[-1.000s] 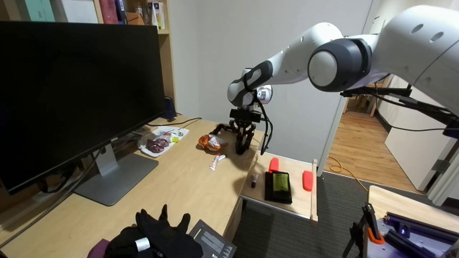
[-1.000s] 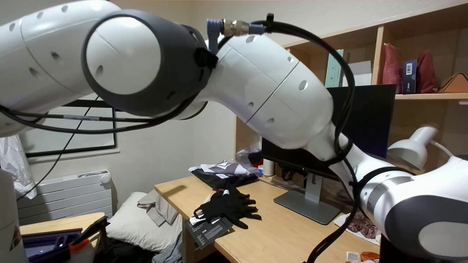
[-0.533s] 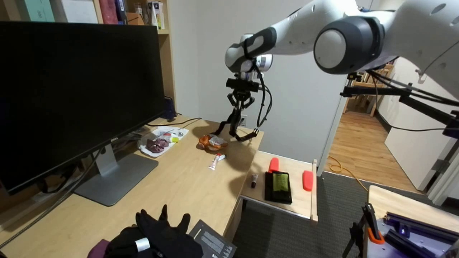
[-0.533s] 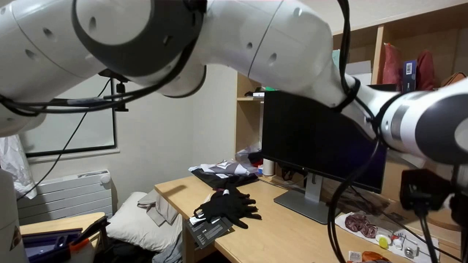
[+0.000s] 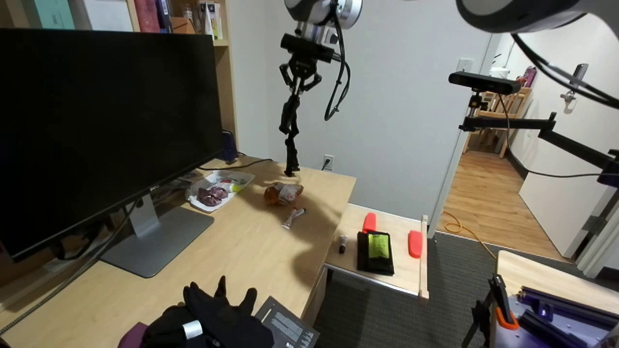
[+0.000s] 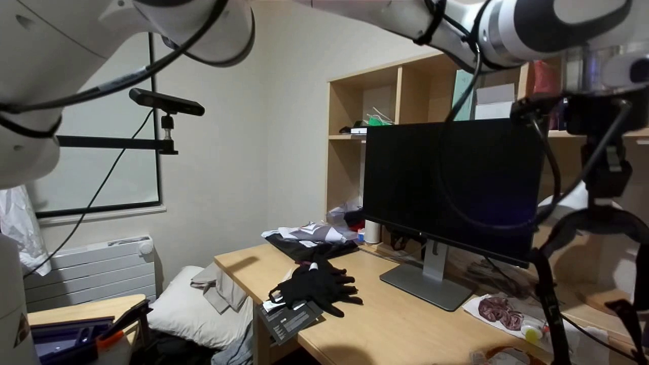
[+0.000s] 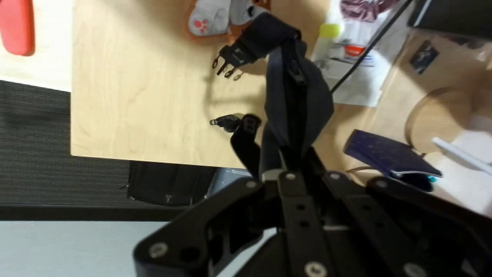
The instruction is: Pick up the bag belt and place it on the center of table
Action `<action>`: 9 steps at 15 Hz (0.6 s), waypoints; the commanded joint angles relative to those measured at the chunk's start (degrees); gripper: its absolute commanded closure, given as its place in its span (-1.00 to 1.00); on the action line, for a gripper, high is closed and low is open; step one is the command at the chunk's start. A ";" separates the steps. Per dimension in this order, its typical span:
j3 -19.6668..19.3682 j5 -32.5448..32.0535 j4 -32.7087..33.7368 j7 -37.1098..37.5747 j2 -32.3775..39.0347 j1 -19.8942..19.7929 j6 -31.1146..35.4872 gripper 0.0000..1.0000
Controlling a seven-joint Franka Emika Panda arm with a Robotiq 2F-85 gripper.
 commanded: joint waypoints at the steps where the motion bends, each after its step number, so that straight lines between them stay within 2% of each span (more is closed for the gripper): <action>1: 2.49 2.28 -10.42 0.20 -11.20 2.70 2.65 0.84; 6: 6.44 2.56 -22.05 -2.26 -23.25 6.73 4.65 0.84; 9: 8.59 1.57 -28.99 -3.91 -27.76 9.00 4.22 0.84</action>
